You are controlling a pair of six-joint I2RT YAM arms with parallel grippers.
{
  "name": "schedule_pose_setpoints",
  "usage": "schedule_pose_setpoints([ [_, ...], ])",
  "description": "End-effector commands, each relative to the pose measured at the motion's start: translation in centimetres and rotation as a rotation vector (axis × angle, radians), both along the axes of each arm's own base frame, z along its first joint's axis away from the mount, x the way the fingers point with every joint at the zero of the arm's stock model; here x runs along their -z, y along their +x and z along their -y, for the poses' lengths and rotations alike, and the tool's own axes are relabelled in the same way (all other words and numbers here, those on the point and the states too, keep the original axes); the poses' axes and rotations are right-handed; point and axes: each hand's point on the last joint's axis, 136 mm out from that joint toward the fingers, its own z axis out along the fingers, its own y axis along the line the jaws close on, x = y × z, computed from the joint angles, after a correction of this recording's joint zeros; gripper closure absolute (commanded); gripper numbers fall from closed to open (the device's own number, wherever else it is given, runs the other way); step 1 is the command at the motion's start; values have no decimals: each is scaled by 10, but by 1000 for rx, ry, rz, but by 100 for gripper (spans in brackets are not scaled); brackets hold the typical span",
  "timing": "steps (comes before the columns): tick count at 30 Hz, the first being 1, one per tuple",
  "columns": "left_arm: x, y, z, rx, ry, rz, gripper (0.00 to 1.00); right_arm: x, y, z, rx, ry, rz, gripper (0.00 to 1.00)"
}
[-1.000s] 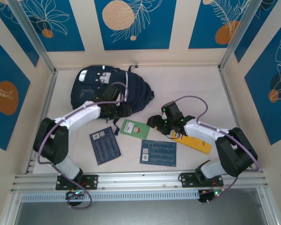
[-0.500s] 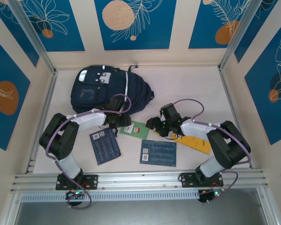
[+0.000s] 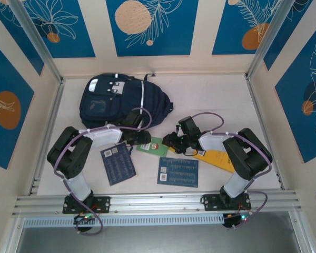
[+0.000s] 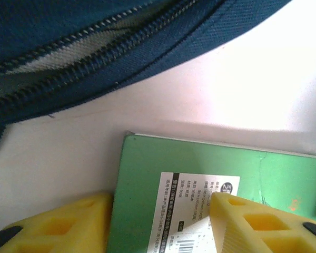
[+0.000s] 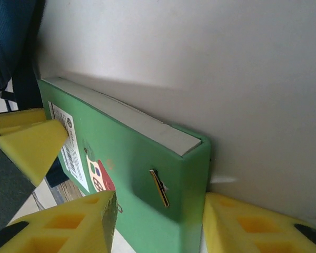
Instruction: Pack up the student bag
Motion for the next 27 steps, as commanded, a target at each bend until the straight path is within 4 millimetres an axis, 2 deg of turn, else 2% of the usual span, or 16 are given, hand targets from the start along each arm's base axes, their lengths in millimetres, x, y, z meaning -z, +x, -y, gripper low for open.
schedule_pose_setpoints([
  [1,9,-19,13,53,-38,-65,51,2,-3,-11,-48,40,-15,54],
  [4,8,-20,15,58,-42,-68,53,-7,1,-13,-45,71,5,56],
  [9,0,-21,15,65,-54,-59,55,-35,5,-17,-45,153,48,58],
  [14,-9,-21,18,71,-74,-47,55,-54,5,-23,-49,223,76,56],
  [22,-18,-24,28,76,-143,-53,57,-49,5,-35,-50,285,31,55],
  [24,-19,-25,30,77,-156,-57,57,-44,6,-37,-44,284,19,57],
  [27,-18,-26,28,74,-151,-55,57,-36,7,-33,-27,268,7,66],
])
